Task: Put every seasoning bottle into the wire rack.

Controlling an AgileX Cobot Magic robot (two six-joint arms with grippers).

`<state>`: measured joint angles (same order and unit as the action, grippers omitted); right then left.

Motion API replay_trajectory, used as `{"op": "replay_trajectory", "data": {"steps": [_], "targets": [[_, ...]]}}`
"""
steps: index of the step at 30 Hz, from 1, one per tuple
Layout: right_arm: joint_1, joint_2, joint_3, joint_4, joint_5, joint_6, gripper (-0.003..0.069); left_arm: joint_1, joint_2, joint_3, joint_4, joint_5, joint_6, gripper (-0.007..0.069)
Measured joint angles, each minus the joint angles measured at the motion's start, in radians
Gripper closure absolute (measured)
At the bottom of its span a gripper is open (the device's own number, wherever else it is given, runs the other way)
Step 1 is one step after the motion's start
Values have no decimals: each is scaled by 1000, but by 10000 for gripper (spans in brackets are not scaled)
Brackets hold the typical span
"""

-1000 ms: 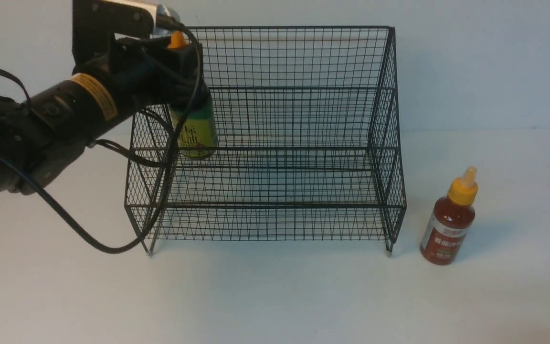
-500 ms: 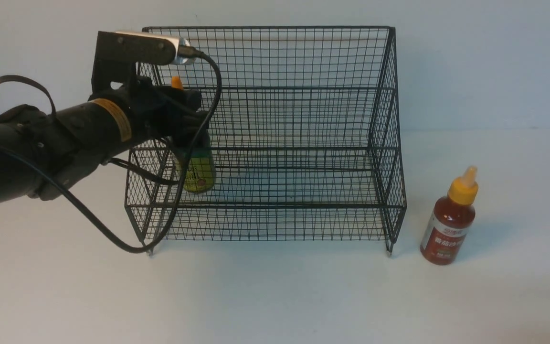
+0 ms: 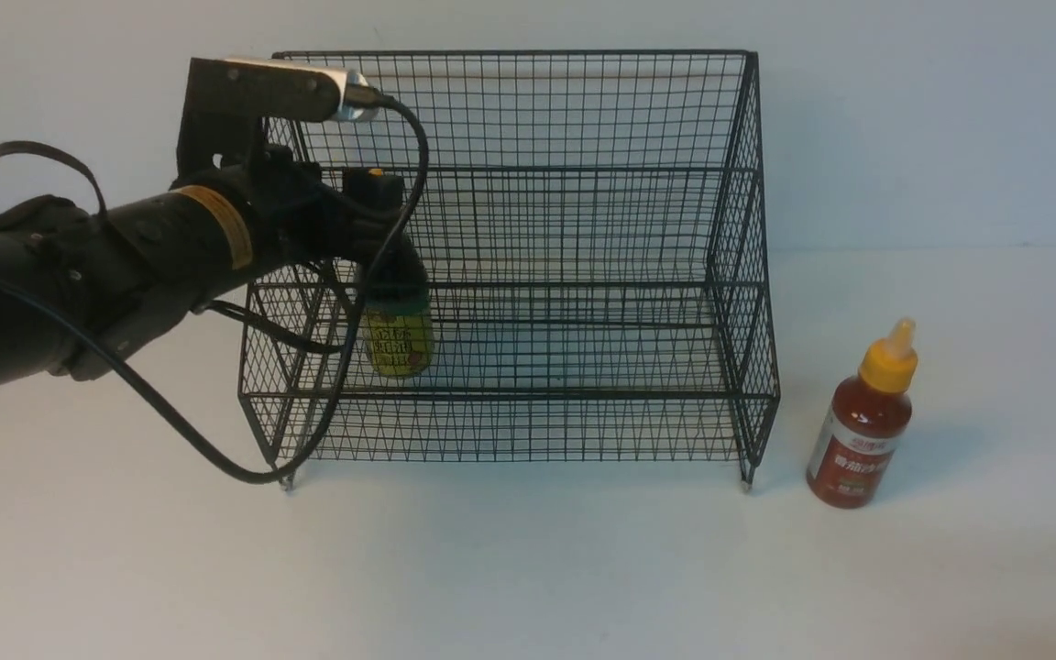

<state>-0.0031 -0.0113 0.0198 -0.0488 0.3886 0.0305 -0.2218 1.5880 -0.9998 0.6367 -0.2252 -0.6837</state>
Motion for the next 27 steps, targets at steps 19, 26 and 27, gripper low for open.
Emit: {"op": "replay_trajectory", "data": {"steps": [19, 26, 27], "targets": [[0, 0, 0, -1, -8, 0, 673, -52, -622, 10, -26, 882, 50, 629], [3, 0, 10, 464, -398, 245, 673, -92, -811, 182, -302, 950, 261, 629], [3, 0, 10, 479, -420, 258, 673, -92, -817, 188, -312, 946, 263, 629]]}}
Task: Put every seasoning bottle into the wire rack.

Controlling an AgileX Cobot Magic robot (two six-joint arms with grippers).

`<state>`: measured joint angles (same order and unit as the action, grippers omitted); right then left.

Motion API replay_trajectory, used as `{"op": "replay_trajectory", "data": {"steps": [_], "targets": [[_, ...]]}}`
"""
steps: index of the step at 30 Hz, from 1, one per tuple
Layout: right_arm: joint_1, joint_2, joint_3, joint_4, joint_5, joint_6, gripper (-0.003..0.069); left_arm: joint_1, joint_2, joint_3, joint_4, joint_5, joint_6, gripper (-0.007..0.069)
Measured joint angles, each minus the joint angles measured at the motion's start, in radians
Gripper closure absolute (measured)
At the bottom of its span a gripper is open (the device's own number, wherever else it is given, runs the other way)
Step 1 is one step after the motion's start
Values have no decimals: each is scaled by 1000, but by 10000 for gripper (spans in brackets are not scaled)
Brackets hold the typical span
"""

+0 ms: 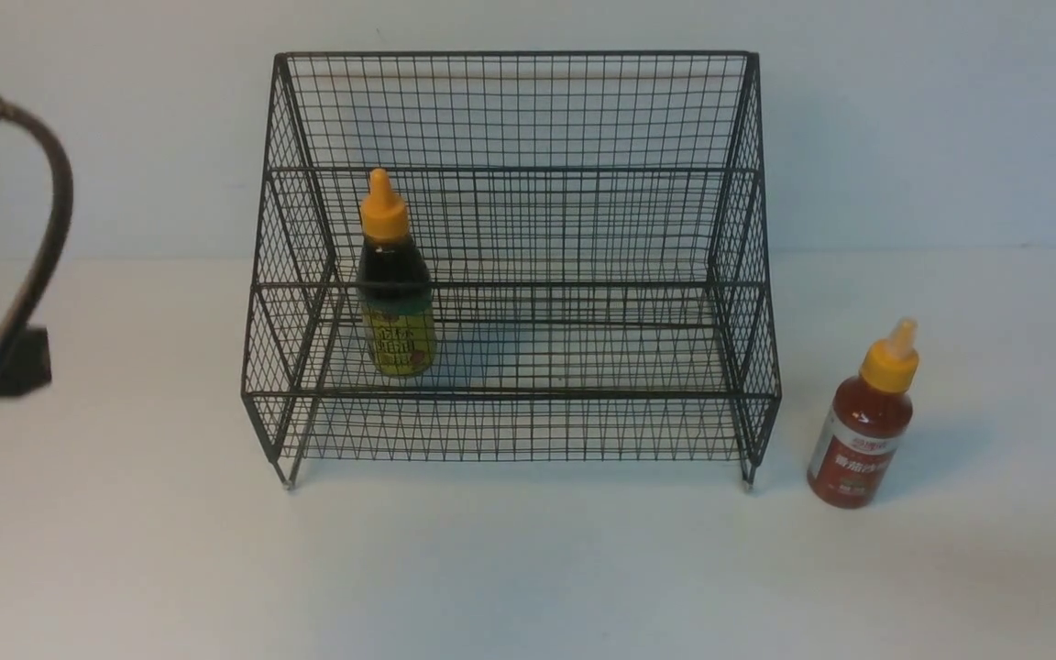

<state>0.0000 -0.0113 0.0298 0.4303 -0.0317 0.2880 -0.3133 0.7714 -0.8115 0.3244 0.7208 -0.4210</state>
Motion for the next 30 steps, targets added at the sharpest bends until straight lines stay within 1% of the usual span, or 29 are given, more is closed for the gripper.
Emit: {"op": "replay_trajectory", "data": {"steps": [1, 3, 4, 8, 12, 13, 16, 18, 19, 21, 22, 23, 25, 26, 27, 30], "targets": [[0, 0, 0, 97, -58, 24, 673, 0, -36, 40, -24, -19, 5, 629], [0, 0, 0, 203, -142, 19, 673, 0, -120, 127, -72, -67, 12, 629], [0, 0, 0, 241, -165, -5, 673, 0, -159, 165, -89, -94, 13, 629], [0, 0, 0, 290, -190, -70, 673, 0, -305, 287, -112, -135, 13, 629], [5, 0, -12, 293, -201, -82, 673, 0, -413, 374, -115, -141, 13, 629], [9, 0, -25, 279, -186, -86, 673, 0, -444, 391, -115, -142, 13, 629], [33, 26, -206, 62, -51, -124, 673, 0, -511, 433, -115, -142, 13, 629], [50, 107, -355, -97, 81, -142, 673, 0, -520, 434, -115, -145, 13, 629], [58, 176, -441, -181, 182, -147, 673, 0, -521, 434, -115, -148, 13, 629], [67, 307, -559, -291, 315, -156, 673, 0, -521, 434, -115, -150, 13, 629], [70, 374, -596, -326, 355, -163, 673, 0, -521, 434, -115, -150, 13, 629], [70, 387, -611, -341, 371, -166, 673, 0, -521, 434, -115, -150, 13, 629], [80, 535, -658, -393, 393, -229, 673, 0, -521, 434, -115, -150, 13, 629], [90, 601, -661, -400, 365, -269, 673, 0, -521, 434, -117, -150, 13, 629], [95, 611, -661, -400, 351, -281, 673, 0, -521, 434, -117, -150, 13, 629], [155, 784, -646, -365, 200, -350, 673, 0, -522, 434, -122, -150, 14, 629]]}}
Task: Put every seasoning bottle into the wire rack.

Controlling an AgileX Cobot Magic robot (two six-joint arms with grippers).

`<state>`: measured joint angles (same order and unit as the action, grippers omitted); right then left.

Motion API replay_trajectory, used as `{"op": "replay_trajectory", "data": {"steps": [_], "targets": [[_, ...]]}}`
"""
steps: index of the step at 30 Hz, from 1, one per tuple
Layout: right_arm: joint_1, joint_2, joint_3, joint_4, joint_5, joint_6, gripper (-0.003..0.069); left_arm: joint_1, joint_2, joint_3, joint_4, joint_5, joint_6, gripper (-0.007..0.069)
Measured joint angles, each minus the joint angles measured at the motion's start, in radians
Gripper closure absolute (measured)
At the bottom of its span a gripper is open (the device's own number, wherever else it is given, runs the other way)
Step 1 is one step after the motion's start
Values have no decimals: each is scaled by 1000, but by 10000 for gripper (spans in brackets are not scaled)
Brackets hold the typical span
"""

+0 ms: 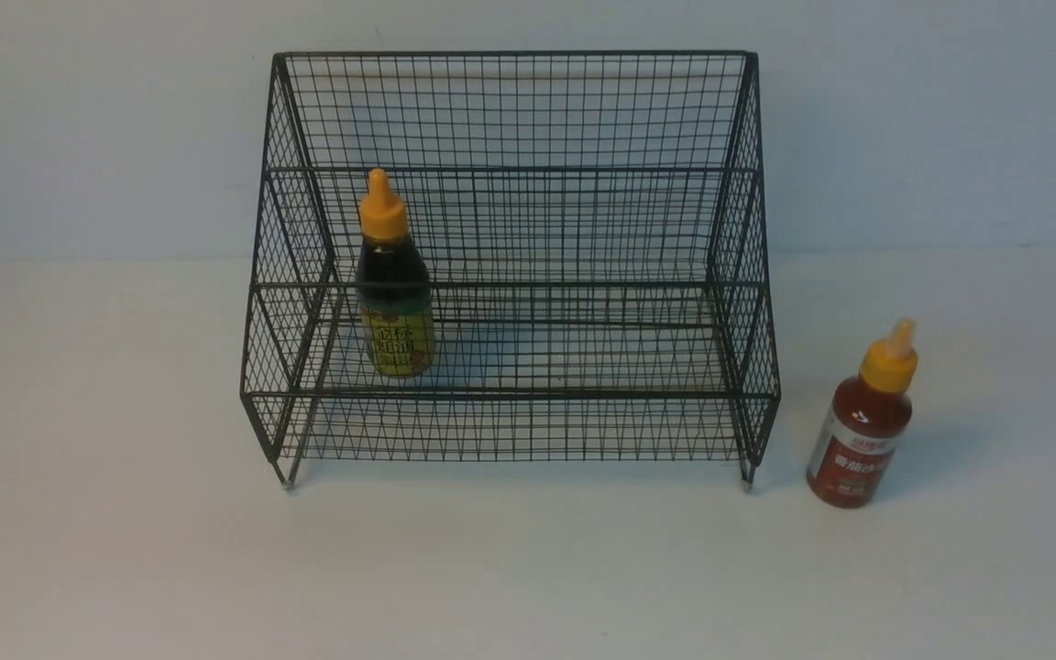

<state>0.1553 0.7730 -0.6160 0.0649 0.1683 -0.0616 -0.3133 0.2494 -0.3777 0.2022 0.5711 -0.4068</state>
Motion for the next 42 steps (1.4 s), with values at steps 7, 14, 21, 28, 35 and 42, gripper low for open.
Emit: {"op": "replay_trajectory", "data": {"steps": [7, 14, 21, 28, 35, 42], "targets": [[112, 196, 142, 51, -384, 34, 673, 0, 0, 0, -4, 38, 0, 629], [118, 287, 286, 66, -765, 62, 673, 0, 0, 0, -4, 58, 0, 629], [118, 516, 292, 35, -1031, 62, 636, 0, 0, 0, 36, 61, 0, 629], [118, 713, 246, 38, -1122, 54, 461, 0, 0, 0, 45, 110, 2, 629], [118, 784, 234, 82, -1126, 70, 260, 0, 0, 0, 45, 146, 2, 629], [118, 864, 224, 37, -1126, 121, 235, 0, 0, 0, 45, 151, 2, 629]]}}
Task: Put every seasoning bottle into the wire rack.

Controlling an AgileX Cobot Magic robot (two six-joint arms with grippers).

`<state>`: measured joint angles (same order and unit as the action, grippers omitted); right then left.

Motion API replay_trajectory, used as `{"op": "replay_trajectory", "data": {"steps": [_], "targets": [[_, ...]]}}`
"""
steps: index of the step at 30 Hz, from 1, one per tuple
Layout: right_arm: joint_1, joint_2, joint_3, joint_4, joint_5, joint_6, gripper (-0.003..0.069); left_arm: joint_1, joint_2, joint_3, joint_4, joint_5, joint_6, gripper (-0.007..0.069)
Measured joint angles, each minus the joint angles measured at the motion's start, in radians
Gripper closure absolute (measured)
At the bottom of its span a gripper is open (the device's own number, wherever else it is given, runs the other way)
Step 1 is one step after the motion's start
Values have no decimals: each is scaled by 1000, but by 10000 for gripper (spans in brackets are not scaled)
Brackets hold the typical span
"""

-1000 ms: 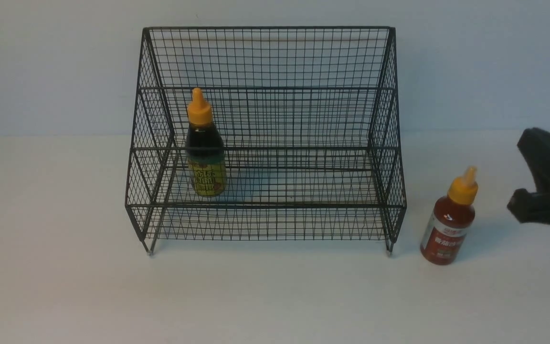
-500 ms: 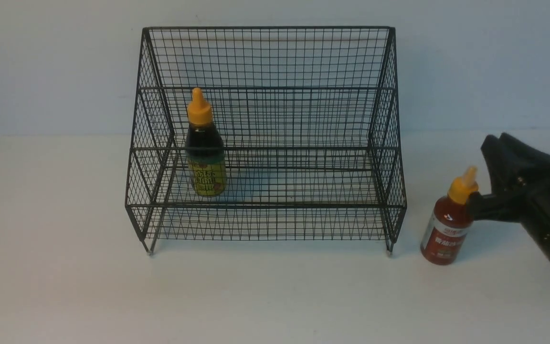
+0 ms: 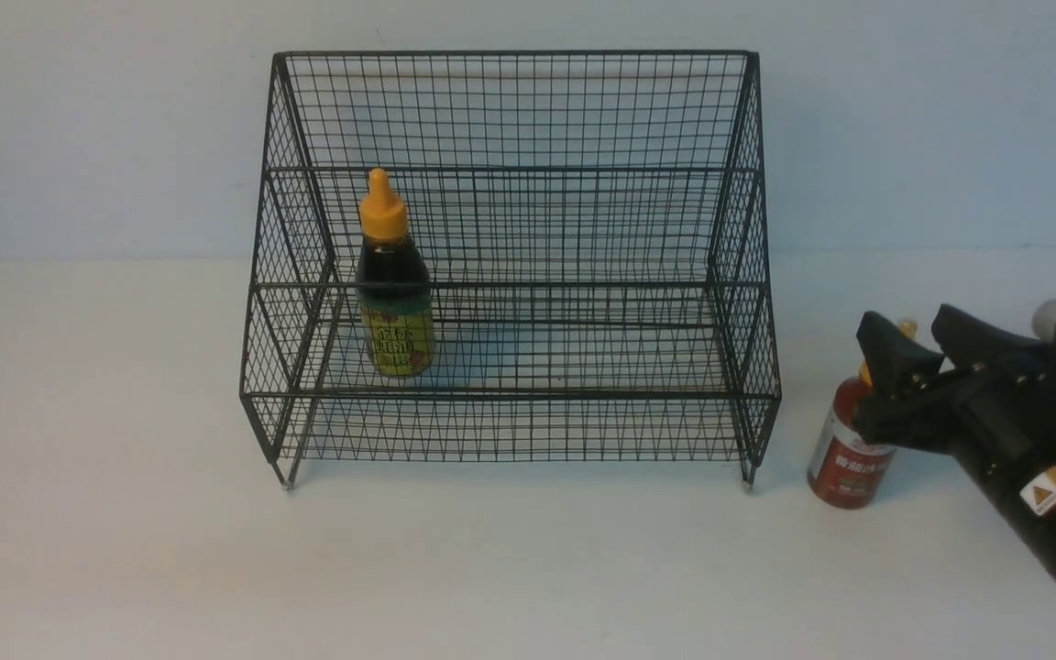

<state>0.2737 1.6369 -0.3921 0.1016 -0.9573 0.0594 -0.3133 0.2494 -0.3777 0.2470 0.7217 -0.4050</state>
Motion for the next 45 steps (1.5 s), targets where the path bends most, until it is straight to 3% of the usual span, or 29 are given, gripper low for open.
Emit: {"op": "replay_trajectory", "data": {"steps": [4, 8, 9, 22, 29, 35, 40, 45], "targets": [[0, 49, -35, -19, 0, 21, 242, 0, 0, 0, 0, 1, 0, 629], [0, 68, -50, -15, 21, 23, 387, 0, 0, 0, 0, 7, 0, 629], [0, 67, -50, -12, 27, 23, 395, 0, 0, 0, 0, 7, 0, 629], [0, -349, -51, 78, 328, -53, 390, 0, 0, 0, 2, 7, 0, 629], [9, -514, -197, -30, 585, 9, 390, 0, 0, 0, 23, 7, 0, 629], [131, -480, -381, -194, 723, 108, 390, 0, 0, 0, 26, 7, 0, 629], [216, -355, -462, -209, 723, 125, 390, 0, 0, 0, 26, 7, 0, 629], [226, -223, -514, -209, 702, 126, 390, 0, 0, 0, 27, 7, 0, 629]]}}
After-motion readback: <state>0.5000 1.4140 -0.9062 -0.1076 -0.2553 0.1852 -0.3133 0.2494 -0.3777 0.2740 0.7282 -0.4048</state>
